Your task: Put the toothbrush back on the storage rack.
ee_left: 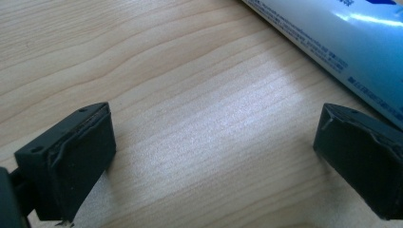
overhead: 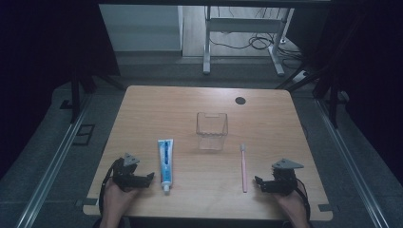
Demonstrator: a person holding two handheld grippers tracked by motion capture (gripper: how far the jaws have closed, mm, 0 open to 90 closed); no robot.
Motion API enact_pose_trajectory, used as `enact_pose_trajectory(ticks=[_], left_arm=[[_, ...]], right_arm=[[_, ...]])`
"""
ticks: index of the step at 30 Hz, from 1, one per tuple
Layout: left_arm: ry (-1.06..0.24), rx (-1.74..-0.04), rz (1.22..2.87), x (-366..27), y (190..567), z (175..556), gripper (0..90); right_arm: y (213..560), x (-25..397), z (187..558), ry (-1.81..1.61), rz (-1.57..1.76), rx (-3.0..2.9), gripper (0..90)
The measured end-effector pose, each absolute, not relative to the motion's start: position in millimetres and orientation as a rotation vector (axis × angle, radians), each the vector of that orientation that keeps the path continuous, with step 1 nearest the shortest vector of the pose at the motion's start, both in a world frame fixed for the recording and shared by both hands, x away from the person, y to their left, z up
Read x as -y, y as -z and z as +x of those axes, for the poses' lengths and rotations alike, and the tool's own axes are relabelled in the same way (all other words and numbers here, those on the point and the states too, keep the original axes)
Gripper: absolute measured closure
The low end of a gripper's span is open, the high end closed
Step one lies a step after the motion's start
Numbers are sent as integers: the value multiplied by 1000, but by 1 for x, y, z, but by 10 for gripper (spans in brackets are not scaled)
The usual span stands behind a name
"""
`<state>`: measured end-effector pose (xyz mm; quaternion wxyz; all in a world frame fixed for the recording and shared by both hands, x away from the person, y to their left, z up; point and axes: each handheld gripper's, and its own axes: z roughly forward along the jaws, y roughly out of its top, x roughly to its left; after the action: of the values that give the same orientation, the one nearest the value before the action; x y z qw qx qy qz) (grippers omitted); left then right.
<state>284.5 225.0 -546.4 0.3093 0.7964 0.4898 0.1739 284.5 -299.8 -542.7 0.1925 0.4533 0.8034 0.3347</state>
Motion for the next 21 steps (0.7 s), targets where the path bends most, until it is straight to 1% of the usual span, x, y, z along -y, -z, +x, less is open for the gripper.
enact_pose_trajectory(ticks=[5,7,21], left_arm=[[-460,-1294,2104,-225,546,285,2],[-460,-1294,2104,-225,546,285,2],[-461,-1294,2104,-225,546,285,2]], right_arm=[[543,299,285,-935,1276,-2255,30],[543,299,287,-921,1290,-2259,0],[543,297,288,-906,1333,-2227,0]])
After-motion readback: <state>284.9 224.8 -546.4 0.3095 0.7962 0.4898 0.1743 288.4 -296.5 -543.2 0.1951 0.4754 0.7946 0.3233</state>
